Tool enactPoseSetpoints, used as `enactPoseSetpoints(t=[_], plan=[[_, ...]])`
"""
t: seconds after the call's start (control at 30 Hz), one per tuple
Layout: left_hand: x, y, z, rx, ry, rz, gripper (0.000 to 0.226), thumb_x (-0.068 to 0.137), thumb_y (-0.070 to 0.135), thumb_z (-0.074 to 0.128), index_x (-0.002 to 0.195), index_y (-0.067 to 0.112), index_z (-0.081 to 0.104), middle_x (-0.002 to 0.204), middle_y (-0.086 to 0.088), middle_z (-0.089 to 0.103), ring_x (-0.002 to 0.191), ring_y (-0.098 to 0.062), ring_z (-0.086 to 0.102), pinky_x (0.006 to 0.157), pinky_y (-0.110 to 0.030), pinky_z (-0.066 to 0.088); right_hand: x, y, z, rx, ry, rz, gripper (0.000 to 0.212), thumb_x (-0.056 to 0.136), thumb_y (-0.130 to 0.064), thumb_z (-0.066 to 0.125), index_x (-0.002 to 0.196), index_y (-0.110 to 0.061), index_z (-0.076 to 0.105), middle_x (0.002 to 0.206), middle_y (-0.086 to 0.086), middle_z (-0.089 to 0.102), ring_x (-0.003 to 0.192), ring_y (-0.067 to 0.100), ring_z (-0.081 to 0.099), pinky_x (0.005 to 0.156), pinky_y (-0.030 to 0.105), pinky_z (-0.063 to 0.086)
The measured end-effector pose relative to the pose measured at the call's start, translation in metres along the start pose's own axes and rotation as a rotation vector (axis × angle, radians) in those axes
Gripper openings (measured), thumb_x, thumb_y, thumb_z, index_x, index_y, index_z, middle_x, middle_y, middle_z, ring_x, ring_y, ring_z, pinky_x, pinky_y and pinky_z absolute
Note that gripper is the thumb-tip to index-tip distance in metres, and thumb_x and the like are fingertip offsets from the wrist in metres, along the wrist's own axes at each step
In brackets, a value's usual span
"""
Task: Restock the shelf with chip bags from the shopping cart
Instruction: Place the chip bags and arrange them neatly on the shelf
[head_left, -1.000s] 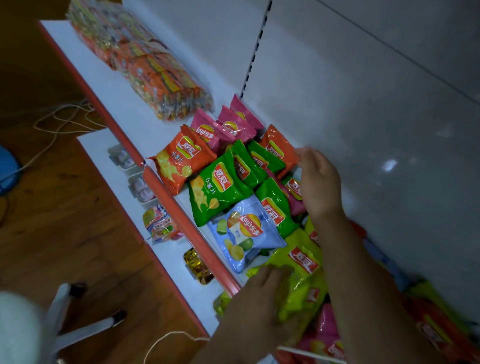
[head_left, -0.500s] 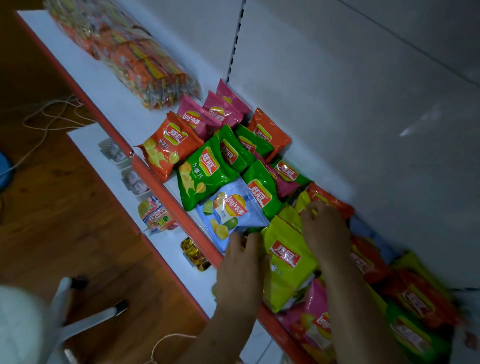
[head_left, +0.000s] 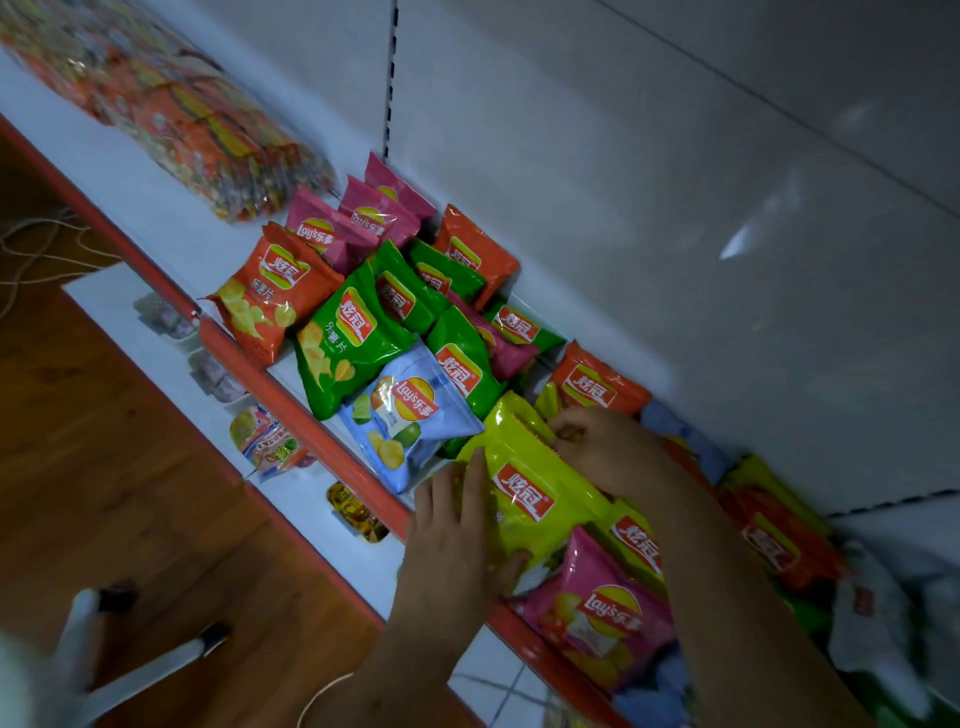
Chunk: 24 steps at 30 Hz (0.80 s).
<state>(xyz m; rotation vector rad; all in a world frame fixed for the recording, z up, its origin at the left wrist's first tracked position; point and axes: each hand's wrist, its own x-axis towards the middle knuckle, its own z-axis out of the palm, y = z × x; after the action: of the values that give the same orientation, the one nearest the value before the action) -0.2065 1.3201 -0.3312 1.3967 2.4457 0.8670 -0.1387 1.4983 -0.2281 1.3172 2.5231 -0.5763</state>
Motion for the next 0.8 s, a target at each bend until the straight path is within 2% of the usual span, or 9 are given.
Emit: enactPoseSetpoints(t=[0.07,0.17,0.27,0.4,0.5,0.53,0.63,0.73,0.8], plan=[[-0.001,0.001,0.003,0.002,0.027,-0.005,0.104,0.070,0.067,0.069,0.151,0.013,0.030,0.136,-0.009,0.041,0.124,-0.027,0.039,0.099,-0.044,0.047,-0.002,0.006,0.006,0.046,0.075,-0.005,0.030,0.089,-0.034,0.065,0.116,-0.022,0.066,0.121,0.001,0.065,0.111,0.020,0.061,0.095,0.036,0.048],[-0.007,0.005,0.007,0.022,0.028,-0.057,0.099,0.075,0.070,0.062,0.151,0.016,0.029,0.146,-0.014,0.039,0.134,-0.033,0.039,0.107,-0.046,0.040,0.000,0.012,0.012,0.232,0.195,0.057,0.043,0.090,-0.037,0.063,0.128,-0.017,0.057,0.126,0.007,0.061,0.114,0.025,0.058,0.096,0.037,0.047],[-0.010,0.008,0.009,0.029,-0.021,-0.110,0.101,0.077,0.078,0.047,0.155,0.021,0.017,0.157,-0.013,0.029,0.143,-0.034,0.031,0.112,-0.041,0.024,0.010,0.022,0.014,0.087,0.413,0.053,0.042,0.087,-0.037,0.067,0.121,-0.013,0.062,0.118,0.013,0.064,0.112,0.032,0.059,0.094,0.040,0.048],[-0.007,0.011,0.011,0.001,-0.124,-0.147,0.106,0.079,0.082,0.039,0.155,0.027,-0.011,0.165,-0.003,0.001,0.150,-0.025,0.012,0.120,-0.040,0.016,0.018,0.028,0.004,0.018,0.279,0.073,0.037,0.079,-0.037,0.076,0.108,-0.014,0.069,0.106,0.010,0.072,0.103,0.030,0.065,0.087,0.035,0.051],[-0.003,0.020,0.012,0.006,-0.120,-0.168,0.107,0.079,0.083,0.039,0.154,0.028,-0.014,0.165,-0.003,0.001,0.149,-0.025,0.013,0.119,-0.041,0.019,0.025,0.027,-0.007,0.014,0.485,-0.030,0.033,0.078,-0.038,0.075,0.105,-0.020,0.073,0.101,0.005,0.075,0.101,0.028,0.066,0.089,0.040,0.050],[-0.001,0.022,0.013,0.007,-0.116,-0.173,0.107,0.079,0.083,0.039,0.154,0.027,-0.014,0.164,-0.004,0.002,0.149,-0.026,0.014,0.119,-0.041,0.021,0.026,0.027,-0.008,-0.023,0.486,-0.041,0.035,0.080,-0.041,0.073,0.110,-0.023,0.071,0.105,0.005,0.074,0.105,0.029,0.064,0.091,0.041,0.049],[-0.002,0.030,0.013,-0.024,-0.107,-0.168,0.110,0.076,0.084,0.042,0.156,0.026,-0.007,0.162,-0.006,0.009,0.148,-0.027,0.013,0.118,-0.044,0.024,0.018,0.037,-0.001,-0.120,0.405,0.001,0.044,0.084,-0.045,0.067,0.123,-0.024,0.065,0.118,0.011,0.067,0.112,0.035,0.056,0.097,0.040,0.045],[-0.021,0.036,-0.001,-0.098,0.055,-0.173,0.100,0.077,0.078,0.051,0.154,0.024,0.019,0.155,-0.004,0.023,0.143,-0.024,0.022,0.114,-0.047,0.029,-0.015,0.054,-0.003,0.092,0.704,-0.036,0.027,0.090,-0.035,0.062,0.104,-0.013,0.069,0.100,0.016,0.064,0.096,0.037,0.059,0.084,0.041,0.047],[-0.043,0.048,-0.004,-0.181,0.192,-0.117,0.076,0.081,0.065,0.061,0.140,0.021,0.042,0.138,-0.004,0.041,0.128,-0.019,0.039,0.105,-0.043,0.042,-0.044,0.067,-0.006,0.150,0.709,0.036,0.020,0.092,-0.030,0.058,0.093,-0.013,0.068,0.093,0.014,0.066,0.090,0.035,0.062,0.076,0.038,0.047]])
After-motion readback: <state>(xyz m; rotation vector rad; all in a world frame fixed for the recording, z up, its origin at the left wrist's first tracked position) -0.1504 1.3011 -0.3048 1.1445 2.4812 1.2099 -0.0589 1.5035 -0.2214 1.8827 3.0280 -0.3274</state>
